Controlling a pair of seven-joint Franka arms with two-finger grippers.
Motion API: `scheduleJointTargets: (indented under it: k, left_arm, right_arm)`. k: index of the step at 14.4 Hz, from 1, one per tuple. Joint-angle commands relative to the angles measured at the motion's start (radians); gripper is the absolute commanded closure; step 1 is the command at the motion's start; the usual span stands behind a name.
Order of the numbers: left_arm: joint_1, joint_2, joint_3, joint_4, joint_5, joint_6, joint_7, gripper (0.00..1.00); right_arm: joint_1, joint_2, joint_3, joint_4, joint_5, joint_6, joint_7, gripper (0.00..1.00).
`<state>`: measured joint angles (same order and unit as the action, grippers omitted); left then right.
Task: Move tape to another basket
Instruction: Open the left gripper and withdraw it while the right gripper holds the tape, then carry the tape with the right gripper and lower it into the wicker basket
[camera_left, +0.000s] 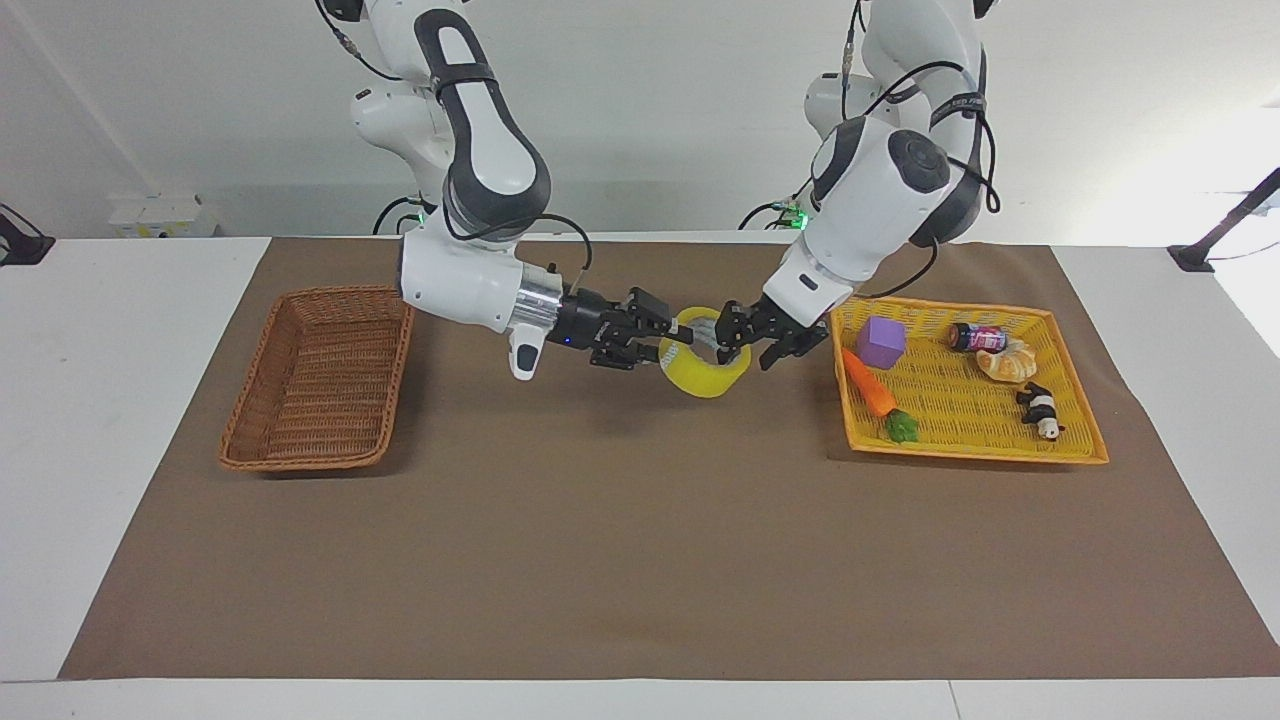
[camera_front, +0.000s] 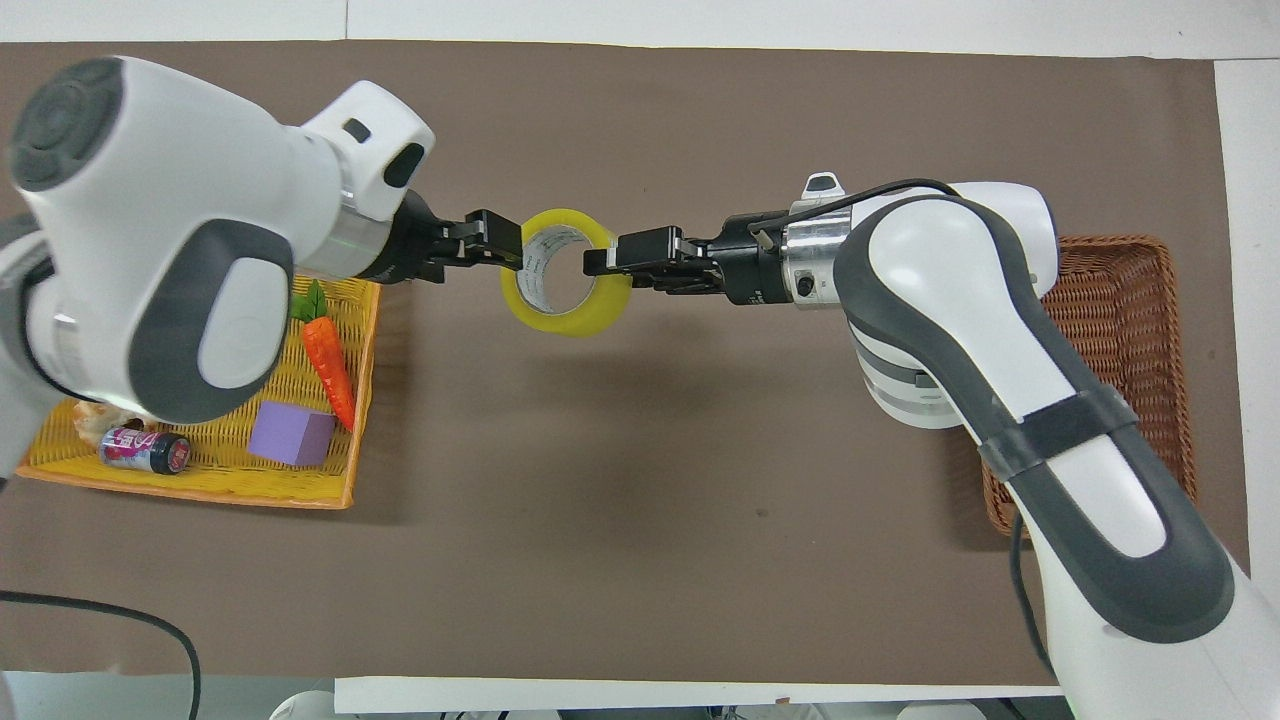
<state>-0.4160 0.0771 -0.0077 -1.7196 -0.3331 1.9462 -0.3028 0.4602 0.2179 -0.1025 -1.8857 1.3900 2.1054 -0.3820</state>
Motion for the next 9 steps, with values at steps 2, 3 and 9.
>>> scheduleJointTargets:
  k: [2, 3, 9]
  left_arm:
    - [0.195, -0.063, -0.003, 0.043, 0.109, -0.133, 0.103, 0.00]
    - [0.248, -0.063, -0.002, 0.043, 0.194, -0.183, 0.144, 0.00]
    - [0.439, -0.114, -0.002, 0.019, 0.382, -0.279, 0.398, 0.00]
  right_arm:
    - [-0.018, -0.014, 0.004, -0.003, 0.007, -0.024, -0.026, 1.00]
    - [-0.018, -0.014, 0.004, -0.003, 0.007, -0.024, -0.026, 1.00]
    - [-0.117, -0.012, 0.001, 0.007, -0.136, -0.134, -0.041, 1.00]
